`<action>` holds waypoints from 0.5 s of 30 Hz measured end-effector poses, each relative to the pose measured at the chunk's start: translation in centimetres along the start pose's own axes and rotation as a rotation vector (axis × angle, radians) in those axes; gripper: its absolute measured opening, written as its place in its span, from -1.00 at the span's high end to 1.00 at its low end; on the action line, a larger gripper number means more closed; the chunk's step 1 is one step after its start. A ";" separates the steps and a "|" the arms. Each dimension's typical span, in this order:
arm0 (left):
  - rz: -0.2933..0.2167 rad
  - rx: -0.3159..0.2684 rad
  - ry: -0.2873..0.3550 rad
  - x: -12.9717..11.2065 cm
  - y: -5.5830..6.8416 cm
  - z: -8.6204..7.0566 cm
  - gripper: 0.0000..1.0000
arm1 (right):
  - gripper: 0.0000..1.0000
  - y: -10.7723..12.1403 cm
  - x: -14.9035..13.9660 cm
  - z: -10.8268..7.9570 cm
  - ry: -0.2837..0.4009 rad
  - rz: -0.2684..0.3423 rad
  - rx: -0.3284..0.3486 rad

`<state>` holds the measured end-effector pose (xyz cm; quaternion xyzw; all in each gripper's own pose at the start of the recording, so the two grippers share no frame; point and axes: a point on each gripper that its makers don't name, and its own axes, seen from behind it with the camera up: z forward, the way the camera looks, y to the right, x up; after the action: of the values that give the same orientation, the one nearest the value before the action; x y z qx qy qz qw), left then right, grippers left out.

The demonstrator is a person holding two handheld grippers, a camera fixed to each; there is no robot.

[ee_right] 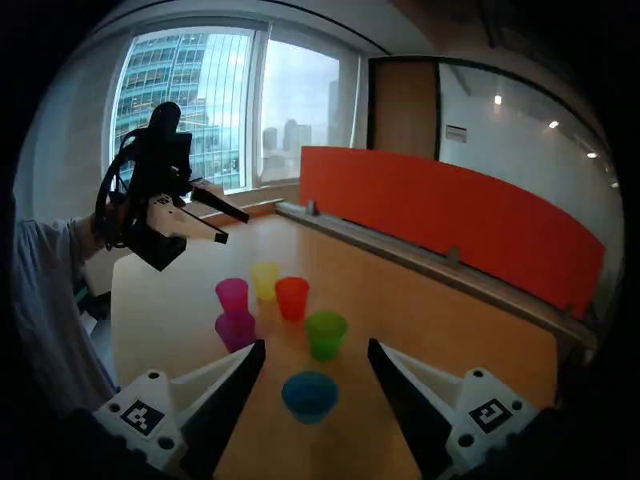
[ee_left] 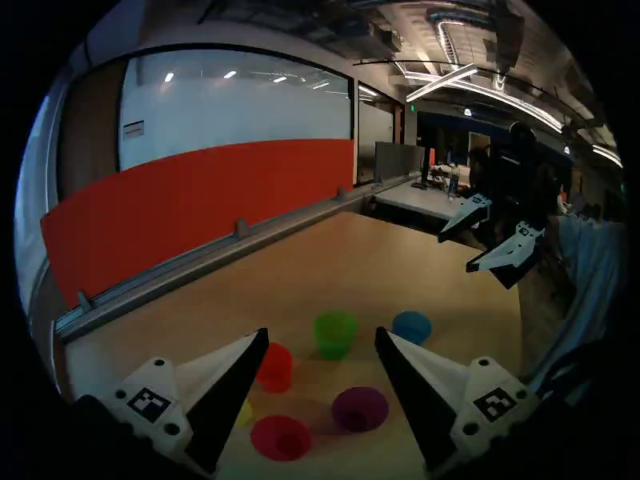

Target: Pour water

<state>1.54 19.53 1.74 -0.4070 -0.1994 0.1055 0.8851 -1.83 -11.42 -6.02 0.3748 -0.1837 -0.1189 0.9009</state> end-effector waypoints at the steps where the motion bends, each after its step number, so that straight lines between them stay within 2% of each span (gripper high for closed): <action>1: 0.003 -0.004 -0.011 -0.3 0.1 0.3 -0.99 | -0.99 0.0 0.0 0.0 0.000 0.000 0.000; 15: 0.028 -0.067 -0.173 -4.1 1.0 5.6 -0.98 | -0.99 0.5 -0.5 0.3 0.000 0.012 -0.001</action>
<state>-4.58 22.54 3.19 -0.4287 -0.2729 0.1461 0.8488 -2.37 -11.13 -5.59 0.3732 -0.1861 -0.1134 0.9018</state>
